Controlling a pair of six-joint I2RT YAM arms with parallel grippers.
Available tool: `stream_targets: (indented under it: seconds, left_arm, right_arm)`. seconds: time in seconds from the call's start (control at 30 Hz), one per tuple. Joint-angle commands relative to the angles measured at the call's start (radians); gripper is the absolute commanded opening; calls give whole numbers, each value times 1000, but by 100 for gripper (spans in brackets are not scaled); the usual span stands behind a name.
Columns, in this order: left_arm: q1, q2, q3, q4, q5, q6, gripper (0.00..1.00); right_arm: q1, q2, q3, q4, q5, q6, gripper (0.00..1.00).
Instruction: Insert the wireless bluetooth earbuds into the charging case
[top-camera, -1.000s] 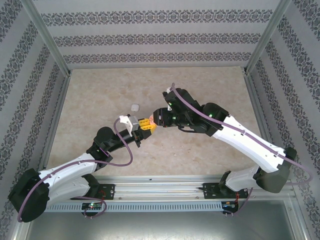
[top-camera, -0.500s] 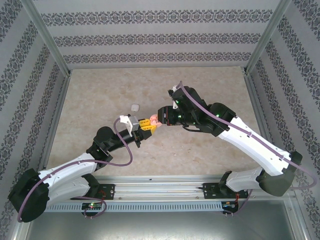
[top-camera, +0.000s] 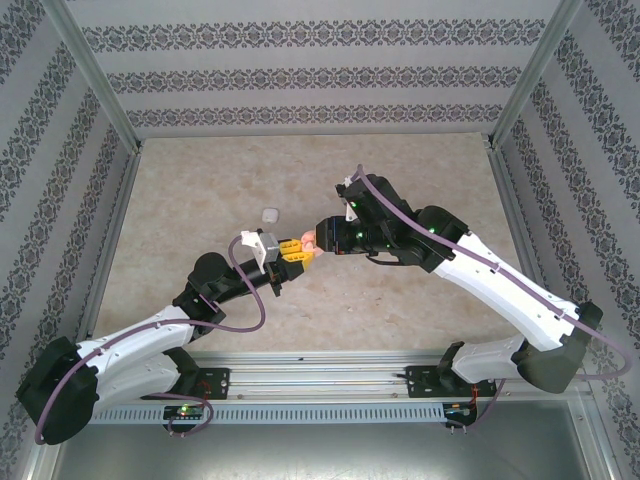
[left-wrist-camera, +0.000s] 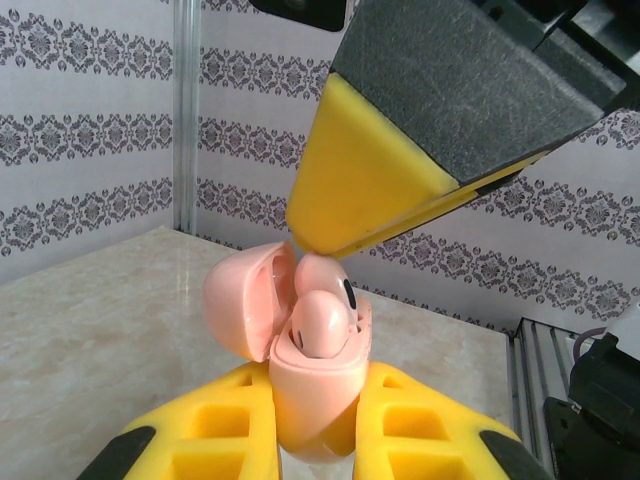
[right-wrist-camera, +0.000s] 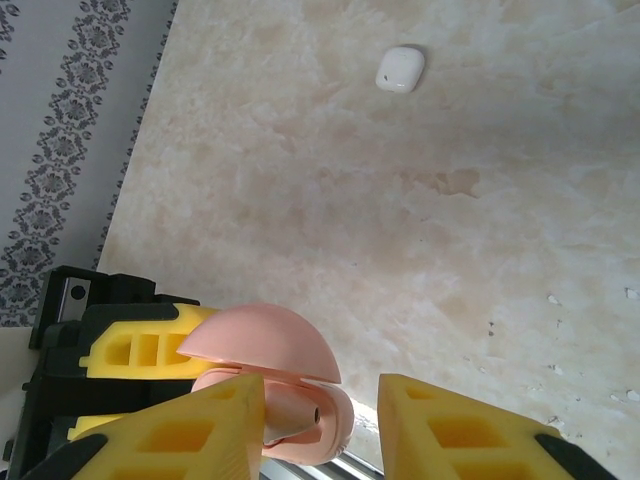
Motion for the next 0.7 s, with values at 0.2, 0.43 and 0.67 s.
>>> stream_targets:
  seconds: [0.2,0.43,0.67]
  left_arm:
    - [9,-13,37,42,5,-4,0]
    - [9,-8,41,46,2,-6,0]
    - [9,-3,45,56,7,-13,0]
  right_arm:
    - [-8,-13,-25,-37,-32,25,33]
    - [-7,-29,-47,-46,-39,44,32]
    - [-8,-10,-36,-64,-56,49,32]
